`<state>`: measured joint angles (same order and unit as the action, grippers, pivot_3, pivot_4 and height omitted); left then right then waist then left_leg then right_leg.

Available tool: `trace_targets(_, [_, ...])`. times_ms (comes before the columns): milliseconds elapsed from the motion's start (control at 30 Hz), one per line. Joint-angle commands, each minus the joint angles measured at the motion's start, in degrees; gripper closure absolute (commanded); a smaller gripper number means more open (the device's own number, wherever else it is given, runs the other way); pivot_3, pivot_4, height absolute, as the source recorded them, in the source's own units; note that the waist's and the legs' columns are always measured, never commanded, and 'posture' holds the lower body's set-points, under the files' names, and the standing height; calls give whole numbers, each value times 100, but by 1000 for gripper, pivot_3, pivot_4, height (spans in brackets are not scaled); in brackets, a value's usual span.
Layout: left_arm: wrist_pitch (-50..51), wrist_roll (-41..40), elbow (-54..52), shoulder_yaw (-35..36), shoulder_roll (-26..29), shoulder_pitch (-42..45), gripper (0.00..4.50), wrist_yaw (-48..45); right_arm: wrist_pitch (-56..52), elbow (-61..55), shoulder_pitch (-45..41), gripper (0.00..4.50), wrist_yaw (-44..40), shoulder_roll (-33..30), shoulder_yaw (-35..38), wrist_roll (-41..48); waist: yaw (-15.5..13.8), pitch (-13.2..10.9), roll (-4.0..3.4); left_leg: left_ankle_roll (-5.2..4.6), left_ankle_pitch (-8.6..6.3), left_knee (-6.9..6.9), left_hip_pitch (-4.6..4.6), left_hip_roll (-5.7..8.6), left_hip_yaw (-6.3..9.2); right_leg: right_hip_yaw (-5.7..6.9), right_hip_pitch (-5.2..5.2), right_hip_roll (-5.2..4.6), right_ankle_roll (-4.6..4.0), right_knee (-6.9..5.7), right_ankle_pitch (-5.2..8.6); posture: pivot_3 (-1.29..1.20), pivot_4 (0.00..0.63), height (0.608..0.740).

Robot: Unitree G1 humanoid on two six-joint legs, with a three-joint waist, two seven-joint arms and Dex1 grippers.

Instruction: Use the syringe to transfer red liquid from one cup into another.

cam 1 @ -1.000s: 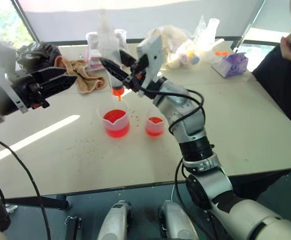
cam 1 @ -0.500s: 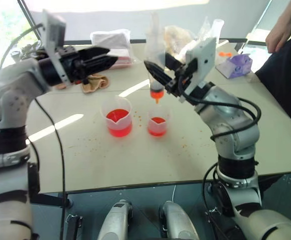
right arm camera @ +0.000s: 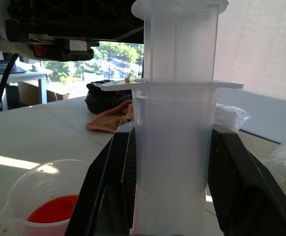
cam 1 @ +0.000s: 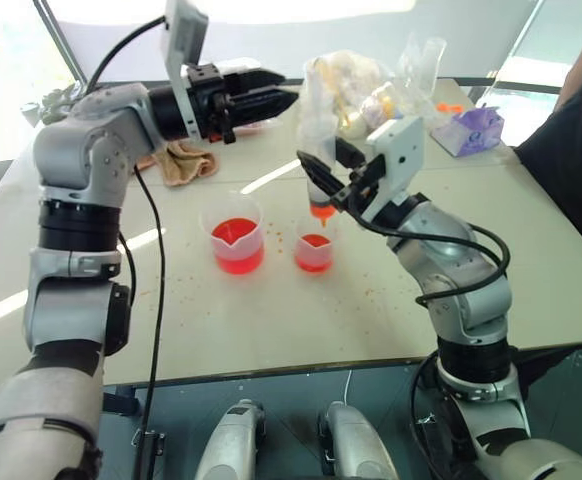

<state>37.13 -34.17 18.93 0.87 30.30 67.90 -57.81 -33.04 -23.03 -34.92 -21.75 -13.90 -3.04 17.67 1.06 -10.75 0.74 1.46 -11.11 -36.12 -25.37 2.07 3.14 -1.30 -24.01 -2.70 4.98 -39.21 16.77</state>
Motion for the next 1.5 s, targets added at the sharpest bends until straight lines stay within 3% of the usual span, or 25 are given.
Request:
trace_targets(33, [-138, 86, 8, 44, -77, 244, 2157, -154, 74, -360, -58, 3107, 44, 23, 20, 51, 1, 0, 0, 0, 0, 0, 0, 0, 0, 0, 0, 0, 0, 0, 0, 0, 150, 736])
trace_targets(333, [-138, 253, 56, -52, -298, 253, 2157, -375, 67, -350, -37, 3107, 76, 4, 16, 53, 1, 0, 0, 0, 0, 0, 0, 0, 1, 0, 1, 0, 0, 0, 0, 0, 150, 736])
trace_targets(633, [125, 171, -250, 124, -151, 134, 2157, -376, 120, -222, -43, 3107, 49, -21, 72, 71, 2, 0, 0, 0, 0, -1, 0, 0, 2, 0, 1, 1, 0, 0, 0, 0, 150, 736])
trace_targets(1000, [256, 227, -344, -97, -470, -34, 2157, -396, 288, -73, 40, 3107, -69, -31, 51, 23, -1, 0, 0, -1, 0, -2, 1, 0, 2, 0, 4, 1, 0, 0, 0, 0, 150, 736])
trace_targets(1300, [252, 394, -419, -293, -551, -303, 4343, -453, 71, -240, -76, 3107, 13, -36, 58, 65, 0, 0, 0, -1, 0, -3, 1, 0, 3, 0, 4, 1, 0, -1, 0, 0, 150, 736])
trace_targets(1500, [294, 454, -510, -345, -565, -390, 4483, -503, 11, -252, -164, 3107, 45, 10, 73, 89, -5, 0, 0, -1, 0, -4, 1, 0, 3, 0, 4, 1, 0, -1, 0, 0, 150, 736])
